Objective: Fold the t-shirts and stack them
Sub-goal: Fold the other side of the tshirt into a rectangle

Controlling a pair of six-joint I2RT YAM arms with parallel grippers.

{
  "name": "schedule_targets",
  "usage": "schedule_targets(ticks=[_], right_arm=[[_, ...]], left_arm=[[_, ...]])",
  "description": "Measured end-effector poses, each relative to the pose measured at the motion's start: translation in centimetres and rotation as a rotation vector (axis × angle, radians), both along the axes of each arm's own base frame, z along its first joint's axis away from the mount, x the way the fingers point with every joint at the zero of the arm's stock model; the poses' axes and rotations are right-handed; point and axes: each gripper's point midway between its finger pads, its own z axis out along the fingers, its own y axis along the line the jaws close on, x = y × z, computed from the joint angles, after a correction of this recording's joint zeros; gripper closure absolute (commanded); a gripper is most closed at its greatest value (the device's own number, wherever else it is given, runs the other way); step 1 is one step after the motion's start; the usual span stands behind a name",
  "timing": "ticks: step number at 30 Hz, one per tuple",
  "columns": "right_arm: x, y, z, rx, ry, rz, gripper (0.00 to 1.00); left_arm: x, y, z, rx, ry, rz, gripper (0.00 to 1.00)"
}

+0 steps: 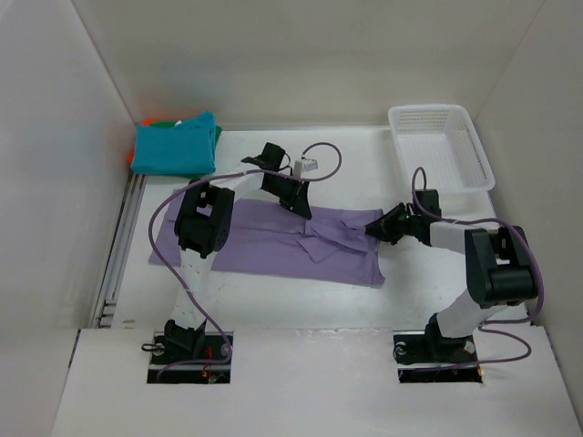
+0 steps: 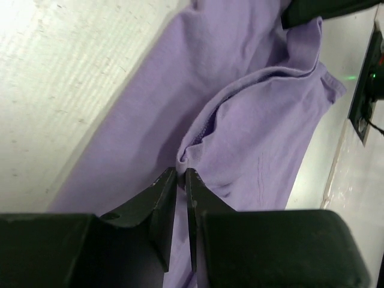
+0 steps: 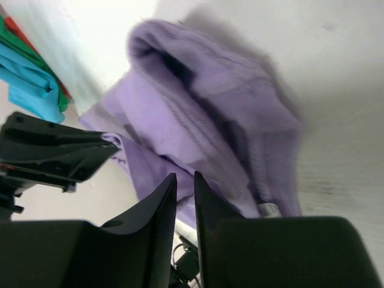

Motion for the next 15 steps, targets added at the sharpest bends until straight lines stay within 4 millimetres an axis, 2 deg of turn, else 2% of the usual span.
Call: schedule_targets(ticks=[6, 10, 15], right_arm=[[-0.6, -0.4, -0.4, -0.017, 0.006, -0.023, 0.65], [-0.2, -0.7, 1.0, -0.032, -0.046, -0.035, 0.60], [-0.1, -1.1, 3.3, -0.075, -0.126, -0.048, 0.59]], left_arm=[[0.8, 0.3, -0.2, -0.011, 0.004, 0.042, 0.83], [0.2, 0.5, -0.9, -0.003, 0.027, 0.045, 0.81], [-0.4, 0.4, -1.4, 0.006, 0.043, 0.040, 0.81]])
